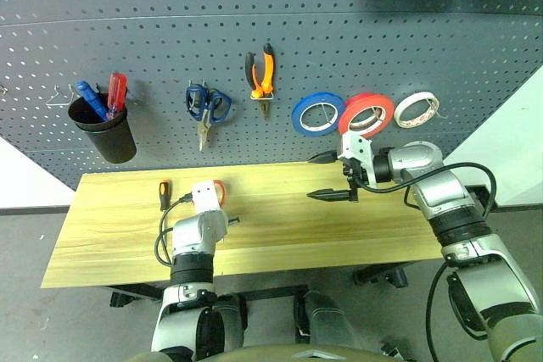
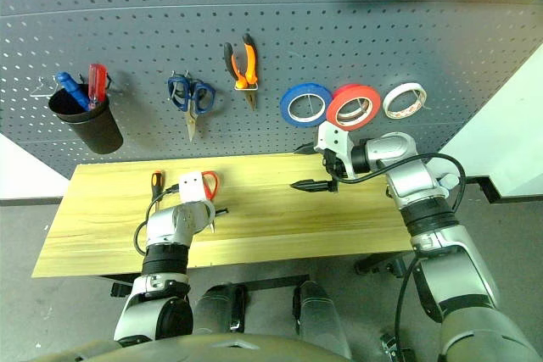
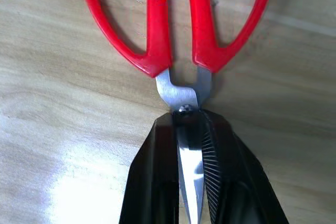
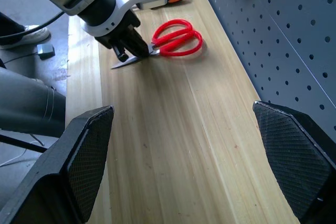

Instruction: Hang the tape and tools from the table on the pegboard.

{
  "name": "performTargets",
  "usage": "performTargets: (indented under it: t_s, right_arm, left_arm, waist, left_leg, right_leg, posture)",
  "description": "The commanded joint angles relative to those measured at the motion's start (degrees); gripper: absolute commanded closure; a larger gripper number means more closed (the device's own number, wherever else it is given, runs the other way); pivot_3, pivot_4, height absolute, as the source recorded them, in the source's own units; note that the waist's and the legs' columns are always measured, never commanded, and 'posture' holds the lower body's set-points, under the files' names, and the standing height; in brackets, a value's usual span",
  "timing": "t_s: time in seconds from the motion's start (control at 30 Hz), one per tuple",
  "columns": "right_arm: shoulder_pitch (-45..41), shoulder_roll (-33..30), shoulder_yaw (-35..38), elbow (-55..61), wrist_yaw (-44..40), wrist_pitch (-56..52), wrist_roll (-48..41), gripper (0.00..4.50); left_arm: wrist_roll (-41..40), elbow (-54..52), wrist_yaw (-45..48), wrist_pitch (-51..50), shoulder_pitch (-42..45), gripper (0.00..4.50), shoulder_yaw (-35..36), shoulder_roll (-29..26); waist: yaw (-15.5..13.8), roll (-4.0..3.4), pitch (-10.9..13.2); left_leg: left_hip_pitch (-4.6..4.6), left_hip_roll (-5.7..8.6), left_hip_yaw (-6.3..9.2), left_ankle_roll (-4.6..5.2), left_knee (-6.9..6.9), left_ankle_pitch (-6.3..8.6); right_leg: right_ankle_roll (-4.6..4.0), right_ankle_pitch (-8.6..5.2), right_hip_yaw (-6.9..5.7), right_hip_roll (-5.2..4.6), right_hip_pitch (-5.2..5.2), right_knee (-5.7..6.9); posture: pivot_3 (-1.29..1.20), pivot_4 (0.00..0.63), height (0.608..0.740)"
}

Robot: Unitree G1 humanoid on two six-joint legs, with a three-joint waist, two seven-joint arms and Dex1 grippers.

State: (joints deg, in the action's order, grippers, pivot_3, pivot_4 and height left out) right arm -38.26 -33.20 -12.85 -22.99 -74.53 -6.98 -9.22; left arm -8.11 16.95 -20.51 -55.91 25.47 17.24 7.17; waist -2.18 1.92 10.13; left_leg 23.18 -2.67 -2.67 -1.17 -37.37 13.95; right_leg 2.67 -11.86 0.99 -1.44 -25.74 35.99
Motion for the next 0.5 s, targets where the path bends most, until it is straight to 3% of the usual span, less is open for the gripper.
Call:
performTargets:
  t_s: [0.03, 0.3, 0.5]
  right_arm:
    - [-0.63, -0.58, 1.63, 0.62, 0.06, 0.67, -0.31, 0.00]
    - [-0.37, -0.99, 1.19, 1.55, -1.40, -1.71, -0.80, 0.00]
    - [-1.02, -0.72, 1.42, 1.63, -1.71, -2.81, -0.83, 0.00]
  left_arm:
    - [-0.20, 2.53, -0.23, -1.09, -1.02, 4.24, 0.68, 0.50]
    - [-0.76, 0.91, 0.85, -3.85, -0.51, 4.24, 1.09, -0.39]
    - [-1.13, -4.30, 5.97, -9.05, -0.86, 4.24, -2.53, -3.03]
  waist:
    - [0.00, 0.00, 0.00]
    - [0.04, 0.00, 0.00]
    - [0.12, 0.01, 0.01]
  left_leg:
    - [0.00, 0.00, 0.00, 0.00, 0.00, 0.00]
    - [-0.03, 0.00, 0.00, 0.00, 0.00, 0.00]
    - [-0.03, 0.00, 0.01, 0.00, 0.03, 0.00]
  right_leg:
    - [0.00, 0.00, 0.00, 0.00, 0.00, 0.00]
    - [0.00, 0.00, 0.00, 0.00, 0.02, 0.00]
    - [0.00, -0.01, 0.00, 0.01, 0.02, 0.00]
  posture:
    - [0.08, 0.157, 0.740]
    - [0.08, 0.161, 0.740]
    - [0.09, 0.170, 0.740]
